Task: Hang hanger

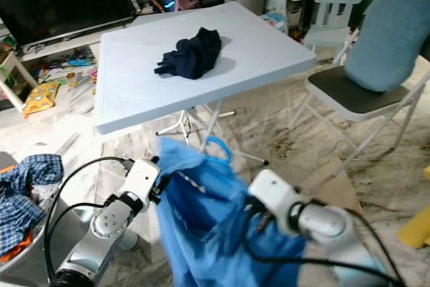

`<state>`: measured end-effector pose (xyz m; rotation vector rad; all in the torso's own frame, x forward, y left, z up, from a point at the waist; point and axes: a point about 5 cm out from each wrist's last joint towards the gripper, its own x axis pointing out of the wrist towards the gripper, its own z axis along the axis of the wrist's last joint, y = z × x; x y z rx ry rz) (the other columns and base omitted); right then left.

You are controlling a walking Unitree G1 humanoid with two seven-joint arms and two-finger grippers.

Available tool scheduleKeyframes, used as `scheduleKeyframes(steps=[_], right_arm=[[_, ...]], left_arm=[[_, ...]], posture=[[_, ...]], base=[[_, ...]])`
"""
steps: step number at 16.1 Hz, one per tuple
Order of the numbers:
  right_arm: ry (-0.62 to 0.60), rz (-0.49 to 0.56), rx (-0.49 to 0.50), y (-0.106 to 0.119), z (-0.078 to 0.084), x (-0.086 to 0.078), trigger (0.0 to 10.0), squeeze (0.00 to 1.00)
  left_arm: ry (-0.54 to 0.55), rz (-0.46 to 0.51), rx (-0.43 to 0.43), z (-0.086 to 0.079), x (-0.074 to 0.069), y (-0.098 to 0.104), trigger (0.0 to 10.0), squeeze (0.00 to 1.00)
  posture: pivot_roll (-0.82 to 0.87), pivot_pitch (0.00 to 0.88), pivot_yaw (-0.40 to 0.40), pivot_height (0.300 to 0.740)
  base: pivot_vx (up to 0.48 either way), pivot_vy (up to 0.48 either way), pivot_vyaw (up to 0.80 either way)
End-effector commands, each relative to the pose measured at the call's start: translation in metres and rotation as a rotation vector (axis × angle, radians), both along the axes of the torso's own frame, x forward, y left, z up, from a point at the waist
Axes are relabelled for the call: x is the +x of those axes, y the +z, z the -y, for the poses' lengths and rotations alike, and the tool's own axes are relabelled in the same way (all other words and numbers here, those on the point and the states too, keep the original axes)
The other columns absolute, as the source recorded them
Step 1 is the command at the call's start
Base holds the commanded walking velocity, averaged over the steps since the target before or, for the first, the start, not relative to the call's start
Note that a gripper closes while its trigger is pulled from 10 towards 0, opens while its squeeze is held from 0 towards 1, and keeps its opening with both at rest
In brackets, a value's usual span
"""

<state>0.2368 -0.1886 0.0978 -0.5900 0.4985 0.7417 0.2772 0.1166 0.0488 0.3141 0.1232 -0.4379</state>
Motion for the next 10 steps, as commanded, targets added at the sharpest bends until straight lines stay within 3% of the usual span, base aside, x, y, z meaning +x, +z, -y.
scheduleKeyframes(steps=[1,6,8,10], right_arm=[[0.051,0.028,-0.042,0.0,-0.002,0.0,10.0,0.0],[0.13,-0.021,-0.098,0.0,0.021,-0.011,10.0,0.0],[0.186,-0.055,-0.089,0.007,0.034,-0.018,10.0,0.0],[0.18,-0.057,-0.048,0.031,0.058,-0.022,10.0,0.0]], left_arm=[[-0.002,0.01,0.013,-0.004,0.0,0.002,0.0,0.0],[0.115,0.047,0.035,-0.025,0.011,0.01,0.0,0.0],[0.144,0.045,0.055,-0.034,0.015,0.011,0.0,0.0],[0.159,0.038,0.061,-0.039,0.017,0.01,0.0,0.0]], posture=[[-0.22,0.0,0.131,0.74],[-0.22,0.0,0.129,0.74],[-0.22,0.0,0.131,0.74],[-0.23,0.0,0.13,0.74]], base=[[0.0,0.0,0.0],[0.0,0.0,0.0],[0.0,0.0,0.0],[0.0,0.0,0.0]])
